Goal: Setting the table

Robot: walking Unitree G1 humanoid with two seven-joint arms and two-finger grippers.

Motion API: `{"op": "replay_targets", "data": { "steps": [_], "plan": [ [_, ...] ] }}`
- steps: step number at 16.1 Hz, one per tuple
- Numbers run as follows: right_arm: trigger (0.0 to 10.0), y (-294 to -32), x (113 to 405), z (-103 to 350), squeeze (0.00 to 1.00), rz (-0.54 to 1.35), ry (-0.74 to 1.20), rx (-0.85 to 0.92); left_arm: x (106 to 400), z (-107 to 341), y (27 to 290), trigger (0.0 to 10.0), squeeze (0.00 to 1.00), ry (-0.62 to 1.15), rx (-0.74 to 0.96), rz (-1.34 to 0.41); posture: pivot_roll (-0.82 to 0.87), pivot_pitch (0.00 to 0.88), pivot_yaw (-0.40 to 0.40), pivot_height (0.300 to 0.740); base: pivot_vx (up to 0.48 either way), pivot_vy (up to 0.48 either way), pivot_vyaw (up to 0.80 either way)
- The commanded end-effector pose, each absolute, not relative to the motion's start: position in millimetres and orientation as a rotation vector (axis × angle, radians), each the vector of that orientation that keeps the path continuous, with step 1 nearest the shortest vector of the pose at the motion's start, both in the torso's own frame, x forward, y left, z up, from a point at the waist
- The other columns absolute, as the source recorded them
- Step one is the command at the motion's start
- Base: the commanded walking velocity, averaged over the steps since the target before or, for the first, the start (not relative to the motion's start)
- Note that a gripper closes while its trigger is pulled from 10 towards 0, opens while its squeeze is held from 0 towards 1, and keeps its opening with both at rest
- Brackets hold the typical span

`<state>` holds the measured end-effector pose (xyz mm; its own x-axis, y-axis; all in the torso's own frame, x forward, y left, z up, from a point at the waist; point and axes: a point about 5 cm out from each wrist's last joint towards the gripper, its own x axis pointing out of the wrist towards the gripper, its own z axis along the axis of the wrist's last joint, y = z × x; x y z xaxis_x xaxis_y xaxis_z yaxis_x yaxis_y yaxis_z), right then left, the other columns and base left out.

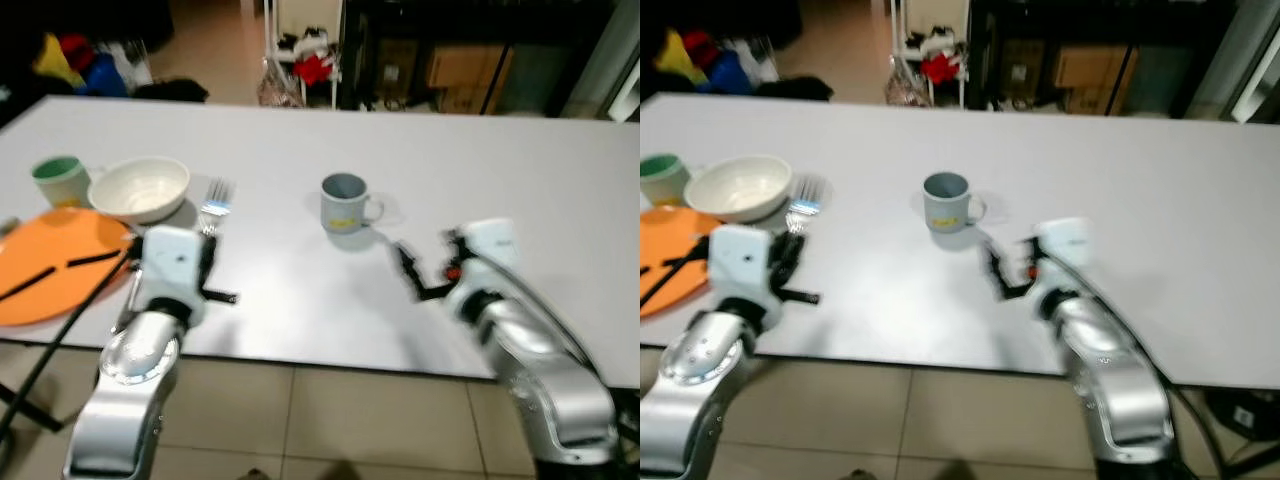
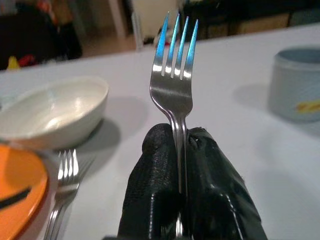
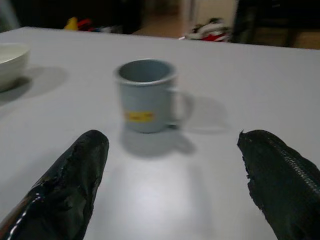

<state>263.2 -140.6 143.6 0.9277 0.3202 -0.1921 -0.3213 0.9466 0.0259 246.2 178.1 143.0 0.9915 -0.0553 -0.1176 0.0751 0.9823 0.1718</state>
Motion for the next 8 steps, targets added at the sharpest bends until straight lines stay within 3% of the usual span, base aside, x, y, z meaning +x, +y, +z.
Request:
{"op": "replay_targets", "data": {
  "steps": [1,3,8],
  "plan": [
    [10.0,-147.2,262.6,145.4,0.00,0.310,0.198,-0.017,243.2,144.6,170.9,10.0,0.00,0.099,0.150,-0.079,-0.09,0.021,0.019,0.740,0.000,0.000,0.00],
    [10.0,-146.9,262.8,145.6,0.00,0.310,0.197,-0.017,240.1,145.0,168.5,10.0,0.00,0.091,0.122,-0.067,-0.09,0.019,0.021,0.740,0.000,0.000,0.00],
    [10.0,-145.6,261.1,145.2,0.00,0.306,0.192,-0.021,233.2,143.6,161.2,10.0,0.00,0.087,0.118,-0.047,-0.09,0.016,0.028,0.740,0.000,-0.342,0.00]
  ]
}}
